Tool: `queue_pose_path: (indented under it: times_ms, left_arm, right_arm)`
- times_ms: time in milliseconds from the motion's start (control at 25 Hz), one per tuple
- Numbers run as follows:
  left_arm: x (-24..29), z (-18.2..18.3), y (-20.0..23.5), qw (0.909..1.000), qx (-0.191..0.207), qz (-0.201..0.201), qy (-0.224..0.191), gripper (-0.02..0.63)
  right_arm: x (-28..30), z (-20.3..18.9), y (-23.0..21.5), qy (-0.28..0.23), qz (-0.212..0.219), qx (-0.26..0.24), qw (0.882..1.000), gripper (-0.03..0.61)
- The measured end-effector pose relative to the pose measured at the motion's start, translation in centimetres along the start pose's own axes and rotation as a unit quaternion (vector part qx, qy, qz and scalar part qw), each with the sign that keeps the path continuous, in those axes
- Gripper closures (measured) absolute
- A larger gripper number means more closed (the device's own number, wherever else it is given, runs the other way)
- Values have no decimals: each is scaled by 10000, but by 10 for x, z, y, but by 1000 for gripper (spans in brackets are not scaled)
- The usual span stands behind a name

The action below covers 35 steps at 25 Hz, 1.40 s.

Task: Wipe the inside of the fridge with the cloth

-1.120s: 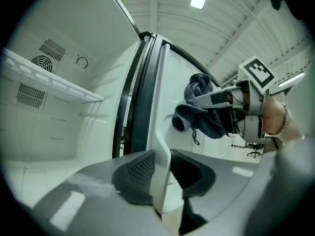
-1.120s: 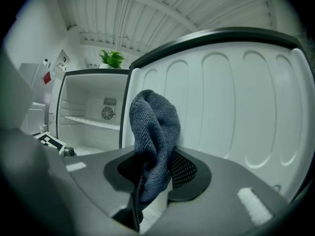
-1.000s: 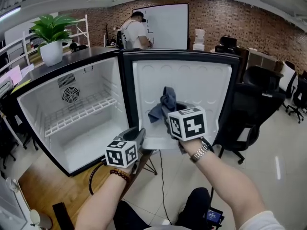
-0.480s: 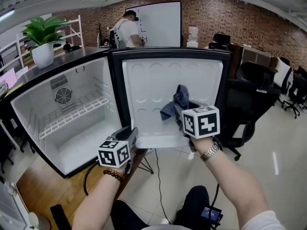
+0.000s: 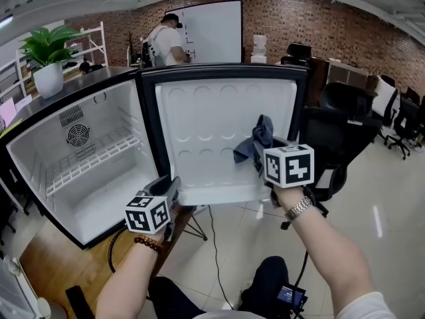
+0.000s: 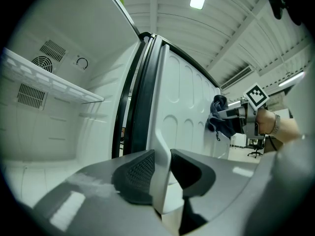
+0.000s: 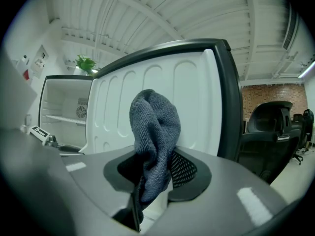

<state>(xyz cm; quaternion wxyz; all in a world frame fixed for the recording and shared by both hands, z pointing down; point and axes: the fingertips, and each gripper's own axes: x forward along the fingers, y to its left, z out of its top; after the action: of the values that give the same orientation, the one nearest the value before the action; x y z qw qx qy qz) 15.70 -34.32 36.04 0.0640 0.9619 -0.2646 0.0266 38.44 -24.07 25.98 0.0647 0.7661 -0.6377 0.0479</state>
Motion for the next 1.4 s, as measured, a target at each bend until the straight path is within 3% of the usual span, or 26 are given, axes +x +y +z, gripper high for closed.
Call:
queue_pose_path:
  times_ms: [240,360,880,1400]
  left_arm:
    - [0,0,0,10000,-18,13,3,505]
    - [0,0,0,10000,-28,4,-1,505]
    - [1,1,-2,10000,-60,17,0,505]
    - [1,0,-2,9999,-49,78,40,506]
  right_arm:
    - [-7,-3,-17,-17,-153,114,9998,453]
    - [-9,-3,-8,-167,50,202,9996,451]
    - [27,-23,155,-22,1565,-271,9873,453]
    - [60,-37,213,210,1921,-419,9803,453]
